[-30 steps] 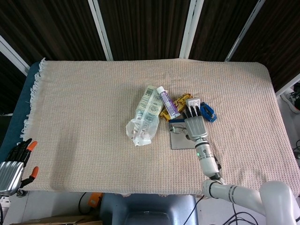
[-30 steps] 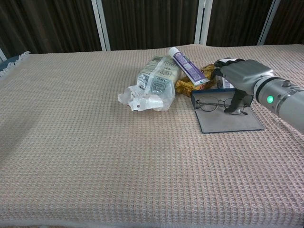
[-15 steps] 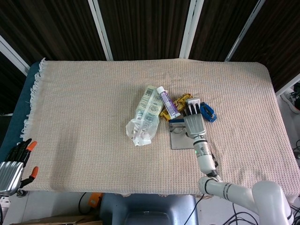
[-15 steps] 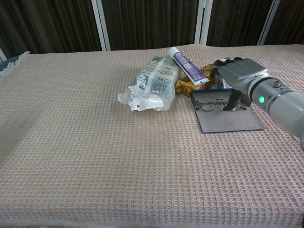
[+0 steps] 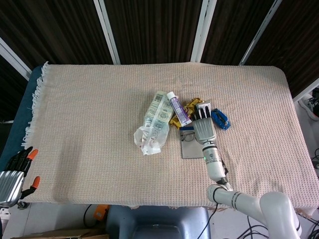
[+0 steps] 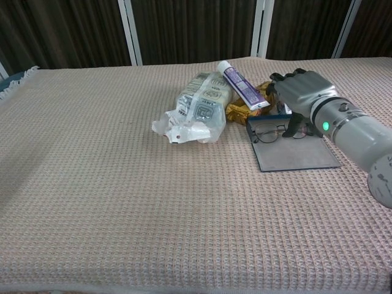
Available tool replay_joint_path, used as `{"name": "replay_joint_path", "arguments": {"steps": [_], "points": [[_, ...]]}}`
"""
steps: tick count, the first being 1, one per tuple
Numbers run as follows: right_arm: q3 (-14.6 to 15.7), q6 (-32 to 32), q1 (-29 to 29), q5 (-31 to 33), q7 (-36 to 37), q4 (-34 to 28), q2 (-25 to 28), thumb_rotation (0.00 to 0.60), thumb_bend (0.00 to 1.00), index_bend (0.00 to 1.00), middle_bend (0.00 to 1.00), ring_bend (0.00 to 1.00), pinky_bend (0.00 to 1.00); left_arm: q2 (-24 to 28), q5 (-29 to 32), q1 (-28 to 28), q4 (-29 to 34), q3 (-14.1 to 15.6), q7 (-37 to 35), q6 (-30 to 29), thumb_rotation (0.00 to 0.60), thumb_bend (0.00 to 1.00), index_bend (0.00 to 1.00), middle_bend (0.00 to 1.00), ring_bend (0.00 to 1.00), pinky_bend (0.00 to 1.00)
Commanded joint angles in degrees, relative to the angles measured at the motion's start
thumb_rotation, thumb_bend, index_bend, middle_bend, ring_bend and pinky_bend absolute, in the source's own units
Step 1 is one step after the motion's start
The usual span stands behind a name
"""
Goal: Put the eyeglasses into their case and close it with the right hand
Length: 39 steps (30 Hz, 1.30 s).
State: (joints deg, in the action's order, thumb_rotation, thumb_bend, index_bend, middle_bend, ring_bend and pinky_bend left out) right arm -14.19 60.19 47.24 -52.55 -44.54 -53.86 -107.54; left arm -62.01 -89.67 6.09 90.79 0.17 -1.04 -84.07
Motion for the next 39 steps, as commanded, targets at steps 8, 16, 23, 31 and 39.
{"name": "replay_joint_path", "arguments": {"steps": [8,16,23,31,39], "points": [[-0.1,1.5,-2.5,-2.3,2.9,-7.0,4.4,0.600,0.26,0.31,0.05,0.00,0.00,-0.1,-0.2,0.0,0.1,0.1,0.4,-0.1,0.600,0.41,0.00,0.00,0.00,0.13],[4.2,6.4,-9.0,-8.6,7.8,-24.6,15.9,0.600,0.26,0.31,0.05,0.00,0.00,-0.3,-0.3,0.0,0.4,0.2,1.0,-0.1,0.600,0.41,0.00,0.00,0.00,0.12],[10.3,7.7,-14.3,-14.8,13.3,-34.2,22.8,0.600,0.26,0.40,0.05,0.00,0.00,-0.3,-0.6,-0.1,0.5,0.3,1.1,-0.4,0.600,0.41,0.00,0.00,0.00,0.13],[14.5,10.6,-18.1,-22.6,19.3,-26.7,19.0,0.600,0.33,0.51,0.05,0.00,0.00,0.0,-1.1,-0.3,0.4,0.5,0.2,-0.7,0.600,0.41,0.00,0.00,0.00,0.13],[14.2,10.3,-19.0,-24.7,20.9,-18.4,14.0,0.600,0.35,0.53,0.06,0.00,0.00,0.1,-1.2,-0.5,0.2,0.4,-0.6,-1.4,0.600,0.41,0.00,0.00,0.00,0.13]]}}
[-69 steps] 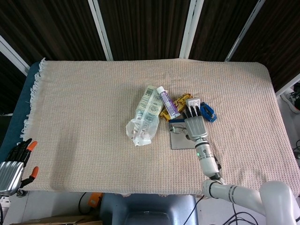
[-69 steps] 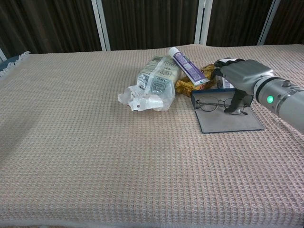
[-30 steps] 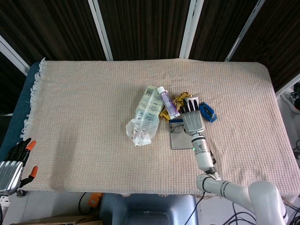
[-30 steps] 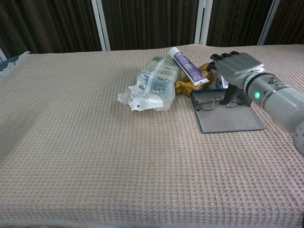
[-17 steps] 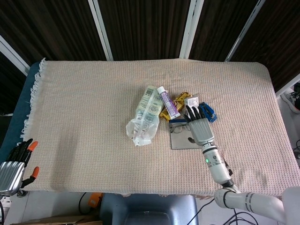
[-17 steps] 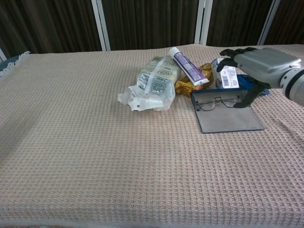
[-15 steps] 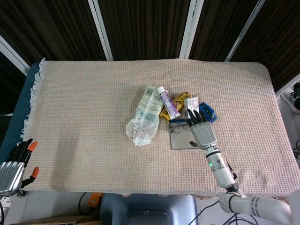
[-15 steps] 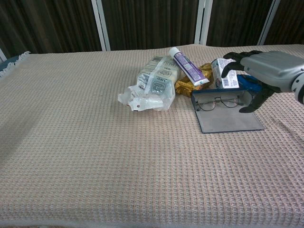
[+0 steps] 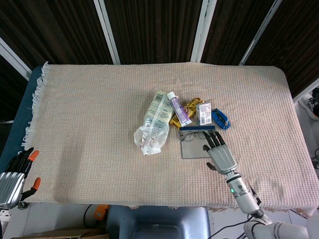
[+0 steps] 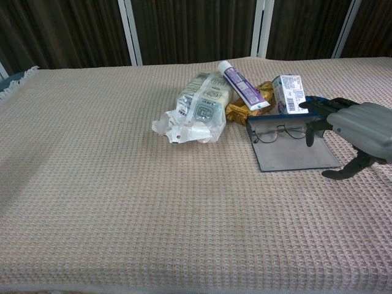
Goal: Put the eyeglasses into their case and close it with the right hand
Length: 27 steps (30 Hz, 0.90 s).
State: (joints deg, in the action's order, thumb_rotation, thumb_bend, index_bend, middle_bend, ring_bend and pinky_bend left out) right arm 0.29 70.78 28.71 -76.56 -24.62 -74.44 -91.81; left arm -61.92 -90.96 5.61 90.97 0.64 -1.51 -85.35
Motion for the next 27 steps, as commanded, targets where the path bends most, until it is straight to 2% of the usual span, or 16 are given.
{"name": "replay_joint_path", "arguments": {"steps": [1,27], "points": [[-0.5,-0.5,-0.5,-0.6,1.1,2.6,-2.1,0.600,0.35,0.54,0.06,0.00,0.00,0.0,0.1,-0.1,0.0,-0.1,-0.1,-0.1,0.600,0.41,0.00,0.00,0.00,0.13],[-5.7,-6.3,0.5,3.4,-2.1,8.1,-6.6,0.600,0.36,0.54,0.07,0.00,0.00,-0.1,-0.1,-0.3,-0.3,-0.2,0.3,-0.7,0.600,0.40,0.00,0.00,0.00,0.13]]}}
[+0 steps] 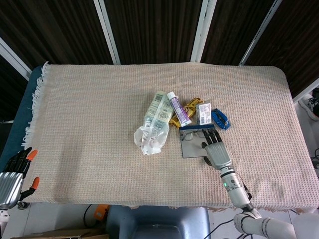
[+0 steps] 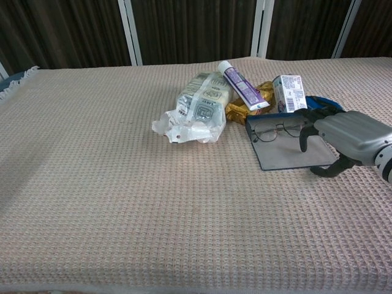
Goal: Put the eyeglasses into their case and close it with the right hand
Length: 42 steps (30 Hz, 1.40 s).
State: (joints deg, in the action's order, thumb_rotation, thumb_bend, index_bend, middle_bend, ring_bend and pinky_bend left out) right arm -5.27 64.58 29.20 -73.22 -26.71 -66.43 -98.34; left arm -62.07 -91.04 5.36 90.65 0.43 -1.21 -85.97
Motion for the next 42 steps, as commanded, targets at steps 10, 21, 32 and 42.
{"name": "replay_joint_path", "arguments": {"steps": [10,21,32,42], "points": [[-1.7,-0.6,0.8,0.5,-0.3,1.2,-1.0,0.600,0.36,0.54,0.07,0.00,0.00,-0.1,0.1,-0.1,0.1,-0.1,0.2,-0.1,0.600,0.40,0.00,0.00,0.00,0.13],[-3.9,-1.0,2.2,1.5,-1.4,2.4,-1.7,0.600,0.42,0.55,0.07,0.00,0.00,-0.1,0.2,-0.1,0.2,-0.1,0.4,-0.1,0.600,0.40,0.00,0.00,0.00,0.13],[-5.1,-1.4,2.9,2.3,-0.6,2.9,-1.9,0.600,0.50,0.57,0.08,0.00,0.00,-0.1,0.3,-0.1,0.2,-0.2,0.6,0.1,0.600,0.40,0.00,0.00,0.00,0.13],[-7.3,-3.2,5.6,4.1,-0.9,6.9,-5.2,0.600,0.51,0.61,0.11,0.00,0.00,-0.1,0.6,0.0,0.3,-0.2,0.5,0.4,0.600,0.40,0.00,0.00,0.00,0.13]]}}
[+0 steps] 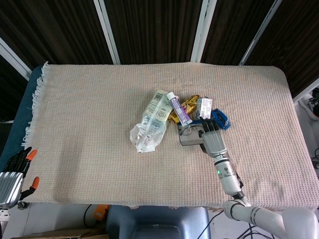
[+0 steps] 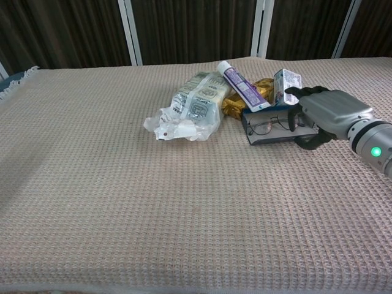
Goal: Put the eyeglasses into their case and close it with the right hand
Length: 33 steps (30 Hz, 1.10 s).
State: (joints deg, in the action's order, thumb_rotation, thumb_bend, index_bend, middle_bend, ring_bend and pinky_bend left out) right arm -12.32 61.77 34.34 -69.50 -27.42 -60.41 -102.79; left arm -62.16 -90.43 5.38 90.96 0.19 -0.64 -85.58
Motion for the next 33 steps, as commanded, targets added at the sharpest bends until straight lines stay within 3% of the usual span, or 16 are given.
{"name": "replay_joint_path", "arguments": {"steps": [1,7,10,15,20,33], "points": [[-0.3,-0.5,0.6,0.5,-0.2,1.2,-1.0,0.600,0.51,0.62,0.12,0.00,0.00,0.0,0.0,0.0,0.0,0.0,-0.1,0.0,0.600,0.40,0.00,0.00,0.00,0.13],[0.3,0.5,0.3,-0.5,1.4,1.9,-1.3,0.600,0.53,0.69,0.14,0.00,0.00,0.1,-0.2,-0.1,-0.1,0.0,-0.6,-0.2,0.600,0.40,0.00,0.00,0.00,0.13],[0.6,1.3,0.0,-1.4,2.7,2.0,-1.1,0.600,0.60,0.72,0.17,0.00,0.00,0.1,-0.4,-0.1,-0.1,0.1,-0.6,-0.3,0.600,0.40,0.00,0.00,0.00,0.13],[1.0,1.5,-0.2,-1.7,2.9,1.4,-0.6,0.600,0.67,0.74,0.17,0.00,0.00,0.0,-0.5,-0.1,-0.1,0.2,-0.2,-0.2,0.600,0.40,0.00,0.00,0.00,0.13],[1.9,2.3,-1.1,-2.6,3.1,-0.5,0.7,0.600,0.67,0.74,0.17,0.00,0.00,0.0,-0.5,0.0,0.0,0.1,-0.1,-0.2,0.600,0.40,0.00,0.00,0.00,0.13],[10.7,8.0,-8.0,-10.2,4.9,-15.4,11.5,0.600,0.67,0.74,0.17,0.00,0.00,-0.1,-0.9,-0.1,0.0,0.4,0.2,-0.3,0.600,0.40,0.00,0.00,0.00,0.13]]}}
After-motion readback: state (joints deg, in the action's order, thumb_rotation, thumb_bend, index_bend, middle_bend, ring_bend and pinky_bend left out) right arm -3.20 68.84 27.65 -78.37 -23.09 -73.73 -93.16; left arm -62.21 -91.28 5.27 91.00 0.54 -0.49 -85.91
